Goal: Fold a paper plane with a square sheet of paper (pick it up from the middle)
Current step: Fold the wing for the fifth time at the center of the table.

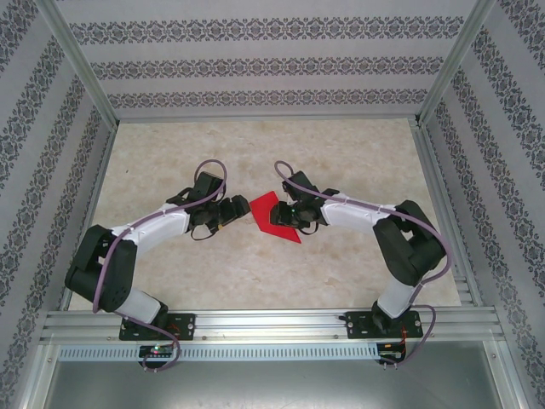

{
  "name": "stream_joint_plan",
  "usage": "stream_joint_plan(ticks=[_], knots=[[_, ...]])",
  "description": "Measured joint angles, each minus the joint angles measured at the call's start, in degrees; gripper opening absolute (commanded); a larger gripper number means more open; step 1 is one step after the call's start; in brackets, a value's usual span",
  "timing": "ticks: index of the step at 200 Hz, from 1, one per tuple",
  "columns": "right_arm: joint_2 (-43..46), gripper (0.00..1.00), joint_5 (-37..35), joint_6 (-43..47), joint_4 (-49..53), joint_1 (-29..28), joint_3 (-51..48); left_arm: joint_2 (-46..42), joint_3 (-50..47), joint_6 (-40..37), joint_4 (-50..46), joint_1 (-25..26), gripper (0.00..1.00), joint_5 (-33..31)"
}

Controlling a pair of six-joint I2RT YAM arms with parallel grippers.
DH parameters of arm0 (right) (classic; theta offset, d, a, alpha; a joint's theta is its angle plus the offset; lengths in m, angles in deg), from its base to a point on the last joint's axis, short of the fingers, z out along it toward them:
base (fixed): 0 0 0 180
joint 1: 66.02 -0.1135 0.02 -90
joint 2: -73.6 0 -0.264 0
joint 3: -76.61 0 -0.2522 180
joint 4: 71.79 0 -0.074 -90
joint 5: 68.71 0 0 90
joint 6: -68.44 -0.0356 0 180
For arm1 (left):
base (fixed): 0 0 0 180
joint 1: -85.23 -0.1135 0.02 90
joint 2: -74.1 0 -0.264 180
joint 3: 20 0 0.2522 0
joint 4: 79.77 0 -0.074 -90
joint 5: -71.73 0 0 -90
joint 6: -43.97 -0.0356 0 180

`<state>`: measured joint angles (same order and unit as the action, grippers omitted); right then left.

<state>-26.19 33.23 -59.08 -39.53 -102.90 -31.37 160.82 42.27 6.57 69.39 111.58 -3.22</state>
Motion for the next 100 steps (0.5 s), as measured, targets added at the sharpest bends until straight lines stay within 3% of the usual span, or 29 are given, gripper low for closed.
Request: stream_joint_plan(ticks=[100], knots=[[-3.8,0.39,4.3,-2.1,-6.8,4.7,-2.8,7.2,-0.3,4.8,10.6,3.8,0.79,5.7]])
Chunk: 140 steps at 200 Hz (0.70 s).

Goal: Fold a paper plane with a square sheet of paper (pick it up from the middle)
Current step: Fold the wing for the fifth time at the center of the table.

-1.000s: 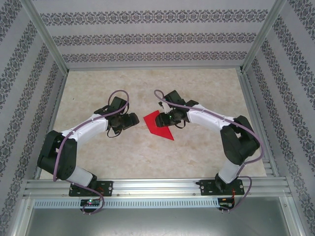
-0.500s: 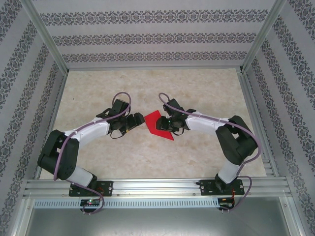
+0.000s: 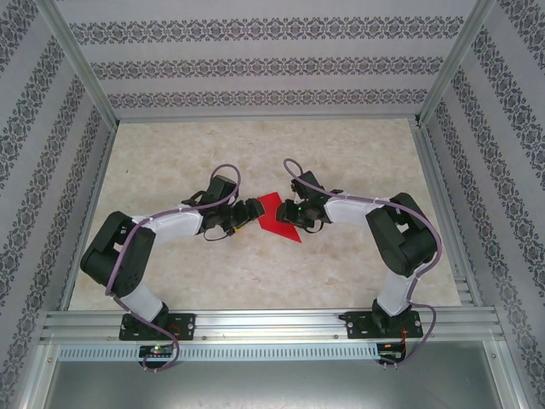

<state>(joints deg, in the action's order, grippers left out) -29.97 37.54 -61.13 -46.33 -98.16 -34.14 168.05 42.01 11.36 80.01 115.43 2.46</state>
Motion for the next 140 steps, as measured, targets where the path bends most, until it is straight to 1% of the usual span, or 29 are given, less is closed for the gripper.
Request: stream_joint_plan(ticks=[50,105,140], knots=[[0.3,0.38,4.7,-2.3,-5.0,2.4,-3.0,3.5,0.3,2.3,2.4,2.6,0.75,0.9],[0.3,0.37,9.0,-3.9,-9.1,4.3,-5.2,6.6,2.0,4.8,4.8,4.0,0.61,1.5],[0.3,0.37,10.0,-4.3,-10.1,4.9,-5.8,7.5,2.9,5.2,5.3,4.1,0.59,1.5]])
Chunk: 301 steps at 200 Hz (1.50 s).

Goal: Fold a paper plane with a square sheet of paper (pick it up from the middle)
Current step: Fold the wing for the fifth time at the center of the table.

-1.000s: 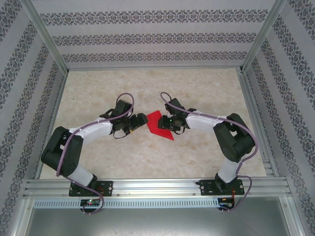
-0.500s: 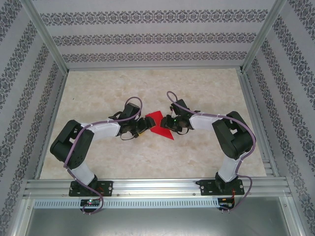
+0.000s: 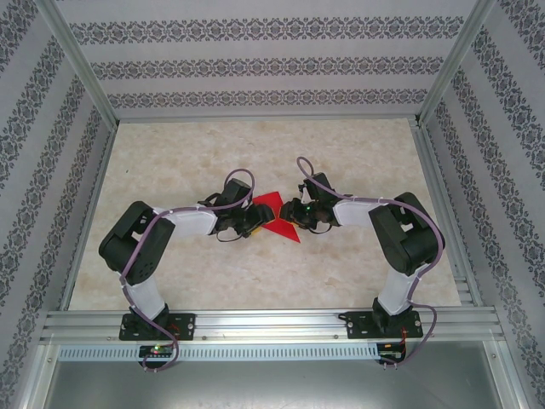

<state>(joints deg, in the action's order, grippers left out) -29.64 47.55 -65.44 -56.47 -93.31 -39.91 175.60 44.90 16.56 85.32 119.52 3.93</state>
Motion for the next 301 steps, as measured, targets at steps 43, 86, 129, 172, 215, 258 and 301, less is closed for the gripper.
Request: stream_joint_plan(ticks=[43,86,129,172,215,258,301], knots=[[0.0,0.37,1.4,-0.4,-1.4,0.6,-0.7,0.5,0.0,0.7,0.8,0.0,0.54,0.0],[0.0,0.38,2.6,-1.1,-2.5,1.2,-1.2,1.3,0.0,2.4,5.0,0.0,0.46,1.4],[0.0,0.41,3.8,-1.0,-3.1,1.8,-1.5,1.3,-0.2,3.5,9.6,0.0,0.4,1.7],[0.5,0.49,4.1,0.7,-3.3,1.9,-1.5,1.3,-0.9,4.5,10.9,0.0,0.27,1.6],[2.4,0.59,2.4,5.0,-2.0,2.6,-1.5,1.4,-1.0,5.4,10.8,0.0,0.12,1.0],[9.5,0.67,-1.2,9.8,-1.4,2.7,-2.6,1.3,-1.0,5.4,10.1,0.0,0.09,0.3],[15.3,0.69,-6.3,15.6,0.3,2.1,-4.6,1.3,-1.0,5.4,9.2,0.0,0.1,-0.2]])
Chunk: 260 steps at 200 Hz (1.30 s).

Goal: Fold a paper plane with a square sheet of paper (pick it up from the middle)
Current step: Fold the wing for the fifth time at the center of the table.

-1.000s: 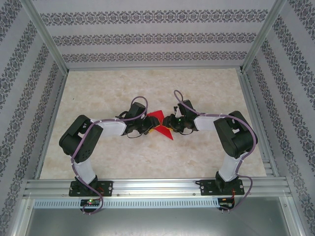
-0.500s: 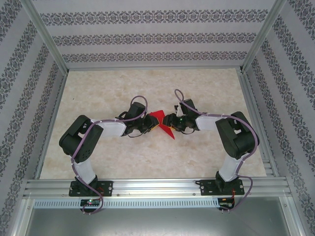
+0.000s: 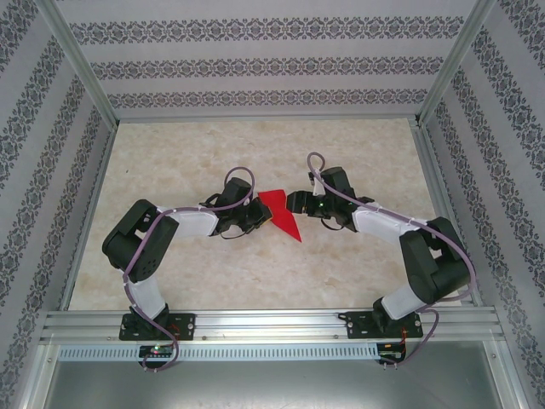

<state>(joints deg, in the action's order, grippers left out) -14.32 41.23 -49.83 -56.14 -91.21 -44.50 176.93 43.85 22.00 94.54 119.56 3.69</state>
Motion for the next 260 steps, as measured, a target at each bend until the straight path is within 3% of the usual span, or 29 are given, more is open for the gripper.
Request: stream_joint_plan(ticks=[56,128,188,260], knots=[[4.2,0.67,-12.0,13.4,1.5,-10.0,-2.2,-1.6,0.0,0.7,-3.3,0.8,0.11,-0.5],[6.2,0.67,-20.9,30.2,-9.0,-18.4,-12.3,-8.2,1.0,2.6,-10.4,1.0,0.11,-3.5],[-0.9,0.62,-26.8,38.8,-20.2,-23.6,-12.5,-10.0,1.0,4.5,-12.3,1.0,0.11,-4.6],[-8.3,0.47,-34.9,43.9,-31.7,-24.7,-12.5,-9.2,1.2,5.0,-12.5,1.0,0.12,-3.2]])
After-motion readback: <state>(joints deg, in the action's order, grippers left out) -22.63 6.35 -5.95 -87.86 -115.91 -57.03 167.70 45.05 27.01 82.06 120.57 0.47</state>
